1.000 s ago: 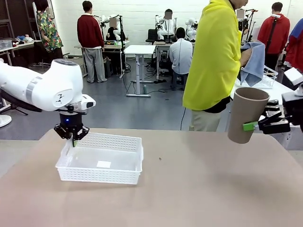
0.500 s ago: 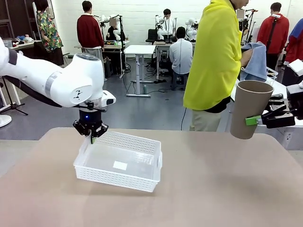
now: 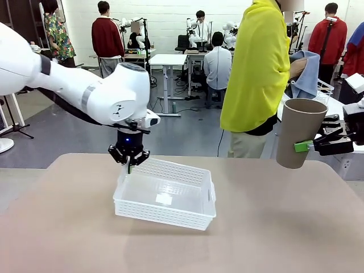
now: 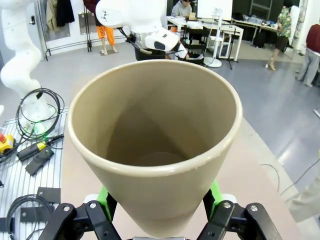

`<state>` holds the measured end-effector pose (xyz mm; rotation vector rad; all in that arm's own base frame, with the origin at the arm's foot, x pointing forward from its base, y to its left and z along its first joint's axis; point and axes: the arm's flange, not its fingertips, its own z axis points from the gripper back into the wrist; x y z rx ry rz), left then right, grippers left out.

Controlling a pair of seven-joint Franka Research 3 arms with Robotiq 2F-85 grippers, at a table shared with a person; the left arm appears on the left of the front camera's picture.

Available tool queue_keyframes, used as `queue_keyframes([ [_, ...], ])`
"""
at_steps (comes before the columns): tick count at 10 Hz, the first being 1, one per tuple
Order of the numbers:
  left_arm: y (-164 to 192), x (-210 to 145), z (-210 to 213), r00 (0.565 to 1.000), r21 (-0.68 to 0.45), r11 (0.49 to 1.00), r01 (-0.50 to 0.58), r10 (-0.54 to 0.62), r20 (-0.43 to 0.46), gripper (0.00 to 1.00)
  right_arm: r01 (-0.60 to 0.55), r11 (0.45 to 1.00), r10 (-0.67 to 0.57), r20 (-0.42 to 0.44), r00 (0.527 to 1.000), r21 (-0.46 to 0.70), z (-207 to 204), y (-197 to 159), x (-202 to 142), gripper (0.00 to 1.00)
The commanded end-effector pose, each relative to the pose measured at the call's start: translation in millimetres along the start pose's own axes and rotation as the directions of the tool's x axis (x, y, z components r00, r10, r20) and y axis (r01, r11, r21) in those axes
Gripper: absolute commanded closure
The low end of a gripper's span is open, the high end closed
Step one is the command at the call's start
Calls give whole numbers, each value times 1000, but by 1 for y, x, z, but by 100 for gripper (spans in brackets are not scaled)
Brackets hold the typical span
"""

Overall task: Clean and organize the cups into the basket.
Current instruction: Pick up the Organizing basket and move it to the center of the table, then pick up the Reusable plastic cup from the right side of the table and place it inside the Organizing basket.

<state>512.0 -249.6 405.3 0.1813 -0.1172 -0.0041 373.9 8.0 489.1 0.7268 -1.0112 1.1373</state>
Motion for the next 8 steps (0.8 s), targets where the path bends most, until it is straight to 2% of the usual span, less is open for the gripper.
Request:
queue_keyframes([
  [1,-19,22,0,1000,38,999,-5,6,-18,100,-14,1000,14,1,1000,1,-1,-1,-2,100],
  [4,-39,38,-4,998,25,1000,3,-1,-66,100,-14,1000,14,1,1000,1,-1,-1,-2,100],
  [6,-34,41,-1,997,7,1000,-14,15,-80,100,-14,1000,14,1,1000,1,-1,-1,-2,100],
  [8,-35,33,-8,998,8,1000,16,-16,-59,100,-14,1000,14,1,1000,1,-1,-1,-2,100],
])
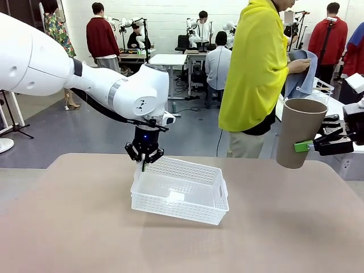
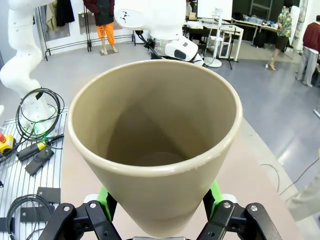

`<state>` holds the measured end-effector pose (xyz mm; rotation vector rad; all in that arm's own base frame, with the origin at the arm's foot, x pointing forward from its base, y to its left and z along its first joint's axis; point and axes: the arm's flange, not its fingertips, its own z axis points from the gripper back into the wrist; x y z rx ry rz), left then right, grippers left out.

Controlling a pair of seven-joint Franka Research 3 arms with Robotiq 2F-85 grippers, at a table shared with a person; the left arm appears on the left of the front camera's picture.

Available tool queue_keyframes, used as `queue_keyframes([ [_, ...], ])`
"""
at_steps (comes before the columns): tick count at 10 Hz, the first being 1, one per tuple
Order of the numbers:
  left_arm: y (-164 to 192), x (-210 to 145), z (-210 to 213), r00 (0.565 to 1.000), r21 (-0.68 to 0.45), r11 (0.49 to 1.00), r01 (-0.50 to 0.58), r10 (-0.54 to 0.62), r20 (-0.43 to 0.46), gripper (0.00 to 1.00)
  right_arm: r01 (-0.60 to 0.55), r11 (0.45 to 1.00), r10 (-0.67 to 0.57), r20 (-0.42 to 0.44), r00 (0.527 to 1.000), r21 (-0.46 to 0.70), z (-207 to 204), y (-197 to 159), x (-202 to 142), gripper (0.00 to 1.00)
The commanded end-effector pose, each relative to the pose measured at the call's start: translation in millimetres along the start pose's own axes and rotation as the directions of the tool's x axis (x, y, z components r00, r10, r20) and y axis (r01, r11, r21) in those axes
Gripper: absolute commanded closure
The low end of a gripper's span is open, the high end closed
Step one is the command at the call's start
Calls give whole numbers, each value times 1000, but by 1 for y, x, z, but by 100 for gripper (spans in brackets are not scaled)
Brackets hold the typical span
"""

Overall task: Clean and organize the cups into the basket.
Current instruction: Pick up the Organizing basket and move it to the center of the table, then pick up the Reusable plastic cup from the right side of the table and place it inside the Organizing basket.

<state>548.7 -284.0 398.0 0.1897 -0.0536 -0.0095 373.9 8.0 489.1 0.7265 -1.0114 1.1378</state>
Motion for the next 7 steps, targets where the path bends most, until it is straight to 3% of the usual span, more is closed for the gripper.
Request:
queue_keyframes([
  [1,0,-3,-3,1000,1,1000,5,-5,4,100,-14,1000,14,1,1000,1,-1,-1,-2,100],
  [2,0,-3,-3,1000,1,1000,5,-5,4,100,-14,1000,14,1,1000,1,-1,-1,-2,100],
  [3,0,-3,-3,1000,1,1000,5,-5,4,100,0,1000,0,0,1000,0,0,0,0,17],
  [4,0,-3,-3,1000,1,1000,5,-5,4,100,-35,999,35,-111,993,4,-21,4,15,17],
  [5,0,-3,-3,1000,1,1000,5,-5,4,100,-64,995,83,-246,966,82,-61,8,42,17],
  [7,0,-3,-3,1000,1,1000,5,-5,4,100,0,985,77,-441,894,172,-126,4,84,17],
])
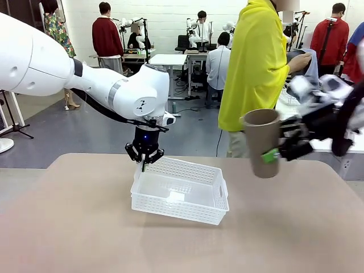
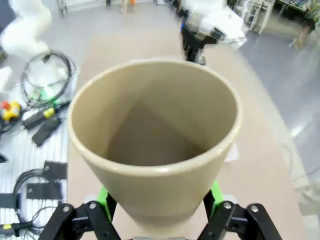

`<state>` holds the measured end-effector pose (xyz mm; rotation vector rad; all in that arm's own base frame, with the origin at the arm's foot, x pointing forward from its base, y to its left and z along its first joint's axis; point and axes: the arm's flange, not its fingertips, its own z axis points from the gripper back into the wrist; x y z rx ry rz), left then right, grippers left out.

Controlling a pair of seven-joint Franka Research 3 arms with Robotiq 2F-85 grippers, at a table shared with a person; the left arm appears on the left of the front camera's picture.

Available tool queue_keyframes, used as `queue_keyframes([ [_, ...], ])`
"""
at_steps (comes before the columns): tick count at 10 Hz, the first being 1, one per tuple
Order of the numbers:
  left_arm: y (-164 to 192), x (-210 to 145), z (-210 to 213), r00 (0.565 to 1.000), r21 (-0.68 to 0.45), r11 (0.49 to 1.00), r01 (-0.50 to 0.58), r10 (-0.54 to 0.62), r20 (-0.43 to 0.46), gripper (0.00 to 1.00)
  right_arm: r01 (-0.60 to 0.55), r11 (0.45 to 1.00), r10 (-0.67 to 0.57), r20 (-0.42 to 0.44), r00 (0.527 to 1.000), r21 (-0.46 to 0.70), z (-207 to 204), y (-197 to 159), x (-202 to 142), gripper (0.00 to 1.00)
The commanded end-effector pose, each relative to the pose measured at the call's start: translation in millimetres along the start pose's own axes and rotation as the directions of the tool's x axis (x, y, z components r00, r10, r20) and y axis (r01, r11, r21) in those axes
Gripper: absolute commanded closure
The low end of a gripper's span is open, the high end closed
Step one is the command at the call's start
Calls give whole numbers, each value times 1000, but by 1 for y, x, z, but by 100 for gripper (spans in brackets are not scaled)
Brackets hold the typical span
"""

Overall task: Clean and organize the cups into the basket.
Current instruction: Pick up the Organizing basket and move it to the center of the table, then pick up the Reusable plastic cup from the right side of the table and place it inside the Organizing basket.

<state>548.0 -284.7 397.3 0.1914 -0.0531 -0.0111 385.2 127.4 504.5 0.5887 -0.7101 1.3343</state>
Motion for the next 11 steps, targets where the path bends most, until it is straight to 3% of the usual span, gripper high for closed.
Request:
queue_keyframes([
  [1,1,-3,-2,1000,-1,1000,3,-3,4,100,43,997,-26,-222,975,69,-32,-26,51,17],
  [4,1,-3,-2,1000,-1,1000,3,-3,4,100,55,998,-29,-501,865,39,-95,-31,105,17],
  [6,1,-3,-2,1000,-1,1000,3,-3,4,100,56,996,-3,-621,784,66,-131,-36,120,17],
  [8,1,-3,-2,1000,-1,1000,3,-3,4,100,25,994,54,-675,736,107,-172,-39,126,17],
  [11,1,-3,-2,1000,-1,1000,3,-3,4,100,-23,988,126,-704,699,155,-217,-40,119,17],
])
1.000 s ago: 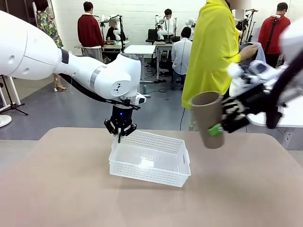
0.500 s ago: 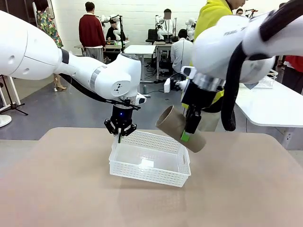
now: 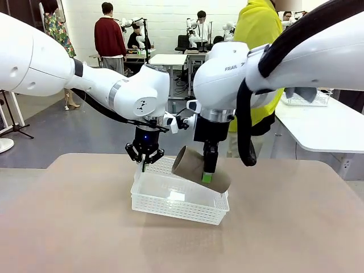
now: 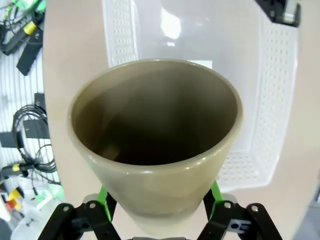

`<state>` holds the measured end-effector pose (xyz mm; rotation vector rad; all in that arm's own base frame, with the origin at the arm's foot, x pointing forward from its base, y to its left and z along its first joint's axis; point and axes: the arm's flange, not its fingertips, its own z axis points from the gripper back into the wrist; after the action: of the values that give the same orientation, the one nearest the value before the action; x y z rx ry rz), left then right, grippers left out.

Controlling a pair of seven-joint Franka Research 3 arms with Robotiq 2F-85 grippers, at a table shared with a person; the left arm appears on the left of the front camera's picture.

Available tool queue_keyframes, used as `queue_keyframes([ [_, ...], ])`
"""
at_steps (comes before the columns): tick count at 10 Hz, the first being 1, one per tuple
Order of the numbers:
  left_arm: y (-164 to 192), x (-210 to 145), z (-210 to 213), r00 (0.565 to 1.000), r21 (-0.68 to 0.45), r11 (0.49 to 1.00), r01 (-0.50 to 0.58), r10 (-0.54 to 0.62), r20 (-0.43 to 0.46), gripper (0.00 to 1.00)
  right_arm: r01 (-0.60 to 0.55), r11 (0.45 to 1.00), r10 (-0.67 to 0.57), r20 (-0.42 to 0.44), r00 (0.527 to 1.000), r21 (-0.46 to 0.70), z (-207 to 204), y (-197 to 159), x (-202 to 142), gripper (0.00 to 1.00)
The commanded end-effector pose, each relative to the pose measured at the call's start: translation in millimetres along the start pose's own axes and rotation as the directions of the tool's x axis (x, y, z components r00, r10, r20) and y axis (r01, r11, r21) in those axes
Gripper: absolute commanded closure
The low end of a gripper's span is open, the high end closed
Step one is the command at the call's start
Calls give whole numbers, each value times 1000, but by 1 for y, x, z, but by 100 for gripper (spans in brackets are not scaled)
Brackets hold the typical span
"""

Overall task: Clean and organize the cups into the basket.
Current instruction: Pick up the Organizing basket and move it to the center of the table, then pick up the Reusable plastic cup from the right side of the table and place it inside the Organizing basket.

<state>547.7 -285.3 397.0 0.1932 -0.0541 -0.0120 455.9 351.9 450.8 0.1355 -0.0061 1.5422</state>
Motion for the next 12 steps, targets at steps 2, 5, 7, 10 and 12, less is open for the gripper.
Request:
queue_keyframes([
  [2,2,-2,-2,1000,-2,1000,2,-2,3,100,-32,999,32,-59,998,7,-32,-4,17,17],
  [5,2,-2,-2,1000,-2,1000,2,-2,3,100,-72,996,74,-42,996,44,-63,-4,23,17],
  [7,2,-2,-2,1000,-2,1000,2,-2,3,100,-87,996,88,-8,996,29,-62,-3,22,17],
  [10,2,-2,-2,1000,-2,1000,2,-2,3,100,-92,995,92,3,996,35,-66,-1,19,17],
  [12,2,-2,-2,1000,-2,1000,2,-2,3,100,-84,995,84,5,996,51,-67,0,16,4],
])
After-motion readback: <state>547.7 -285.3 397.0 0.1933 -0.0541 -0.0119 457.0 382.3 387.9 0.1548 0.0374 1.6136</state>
